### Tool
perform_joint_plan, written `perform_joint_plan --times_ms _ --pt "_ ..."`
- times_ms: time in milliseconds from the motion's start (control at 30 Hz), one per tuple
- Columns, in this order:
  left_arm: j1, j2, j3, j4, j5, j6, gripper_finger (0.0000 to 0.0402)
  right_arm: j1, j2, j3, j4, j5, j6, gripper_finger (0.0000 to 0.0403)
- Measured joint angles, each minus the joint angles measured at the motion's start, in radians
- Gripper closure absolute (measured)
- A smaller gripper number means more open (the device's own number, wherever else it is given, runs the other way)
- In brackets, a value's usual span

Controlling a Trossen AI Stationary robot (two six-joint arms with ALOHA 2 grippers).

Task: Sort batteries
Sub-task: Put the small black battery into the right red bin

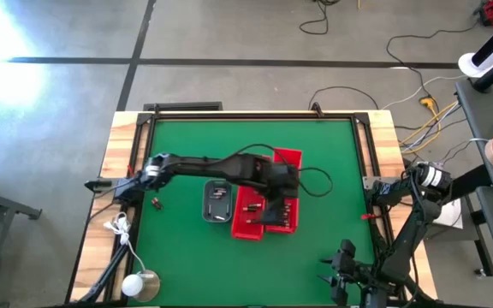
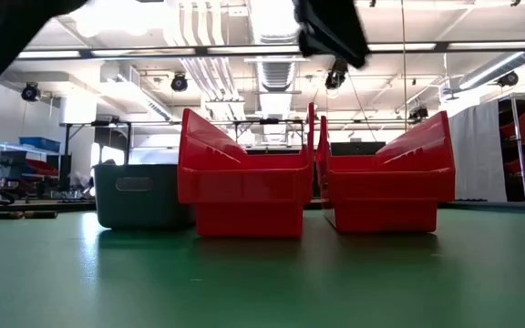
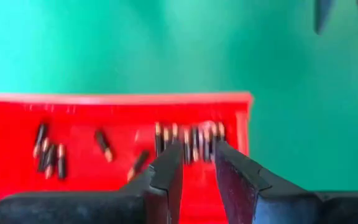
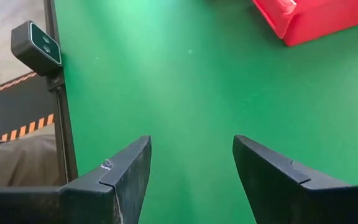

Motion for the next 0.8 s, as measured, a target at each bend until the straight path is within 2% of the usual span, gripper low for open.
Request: perform_joint_plan --times_ms 100,200,367,433,633,800 --pt "-0.028 -0.058 -0.035 -0.085 -0.01 0.009 0.0327 0.0 0.0 0.0 0.008 0.0 -0.01 0.0184" --pt "-0.063 -0.128 -0.14 -0.183 -0.011 0.002 0.0326 0.0 0.0 -0.003 0.006 0.0 -0.02 0.0184" --pt "-0.13 -0.296 -0.493 -0.207 -0.013 -0.105 0.0326 0.0 0.0 -0.007 0.005 0.002 -0.096 0.0184" --pt "-0.157 -0.409 -0.662 -0.176 -0.036 -0.196 0.0326 0.0 0.0 -0.009 0.006 0.008 -0.126 0.0184" --pt "-0.255 -0.846 -1.145 0.105 -0.181 -0.539 0.0326 -0.001 0.0 -0.013 0.003 0.01 -0.204 0.0184" --pt "-0.285 -1.157 -1.468 0.103 -0.249 -0.888 0.0326 -0.005 0.0 -0.014 0.003 0.037 -0.221 0.0184"
